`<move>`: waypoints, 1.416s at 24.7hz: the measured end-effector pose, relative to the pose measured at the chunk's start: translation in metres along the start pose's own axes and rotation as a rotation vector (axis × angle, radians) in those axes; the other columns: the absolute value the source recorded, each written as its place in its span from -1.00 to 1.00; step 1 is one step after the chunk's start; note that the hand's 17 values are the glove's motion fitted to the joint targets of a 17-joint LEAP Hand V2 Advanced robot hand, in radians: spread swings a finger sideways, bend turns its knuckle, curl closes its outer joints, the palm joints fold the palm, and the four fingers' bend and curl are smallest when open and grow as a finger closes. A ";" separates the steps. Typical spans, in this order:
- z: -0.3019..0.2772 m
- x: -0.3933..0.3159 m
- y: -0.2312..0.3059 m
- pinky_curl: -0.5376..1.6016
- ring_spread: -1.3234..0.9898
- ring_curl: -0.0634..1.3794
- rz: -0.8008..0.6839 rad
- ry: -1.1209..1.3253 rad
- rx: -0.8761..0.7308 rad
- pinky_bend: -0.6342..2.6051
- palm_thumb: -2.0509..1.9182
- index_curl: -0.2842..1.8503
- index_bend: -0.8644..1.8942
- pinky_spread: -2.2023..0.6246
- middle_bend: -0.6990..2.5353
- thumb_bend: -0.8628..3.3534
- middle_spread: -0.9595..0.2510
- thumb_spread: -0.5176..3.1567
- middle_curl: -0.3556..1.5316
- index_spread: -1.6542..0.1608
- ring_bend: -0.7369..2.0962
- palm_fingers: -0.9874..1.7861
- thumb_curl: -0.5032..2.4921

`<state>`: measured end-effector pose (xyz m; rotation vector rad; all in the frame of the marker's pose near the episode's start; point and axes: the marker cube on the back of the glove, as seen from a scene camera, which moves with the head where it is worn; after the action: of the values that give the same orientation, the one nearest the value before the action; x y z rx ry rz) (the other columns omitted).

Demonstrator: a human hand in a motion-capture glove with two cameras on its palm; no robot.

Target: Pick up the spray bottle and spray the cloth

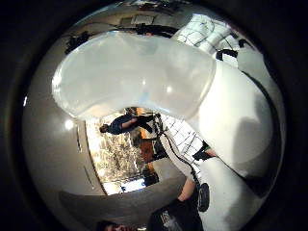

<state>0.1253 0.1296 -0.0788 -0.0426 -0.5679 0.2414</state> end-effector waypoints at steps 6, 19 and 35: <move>0.003 -0.041 0.035 -0.19 0.17 -0.39 -0.265 -0.267 0.112 -0.49 0.53 -0.18 -0.18 0.70 -0.44 -0.61 0.43 -0.54 -0.13 0.58 -0.32 0.54 -0.16; 0.136 -0.149 0.094 -0.20 0.17 -0.40 -0.706 -0.597 -0.041 -0.50 0.54 -0.18 -0.18 0.71 -0.44 -0.61 0.43 -0.51 -0.13 0.60 -0.34 0.51 -0.16; 0.261 -0.168 0.112 -0.22 0.17 -0.41 -0.674 -0.505 -0.207 -0.51 0.54 -0.18 -0.19 0.71 -0.45 -0.61 0.44 -0.47 -0.13 0.61 -0.35 0.49 -0.17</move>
<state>-0.1756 0.1920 0.0408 0.0123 -1.0709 -0.4788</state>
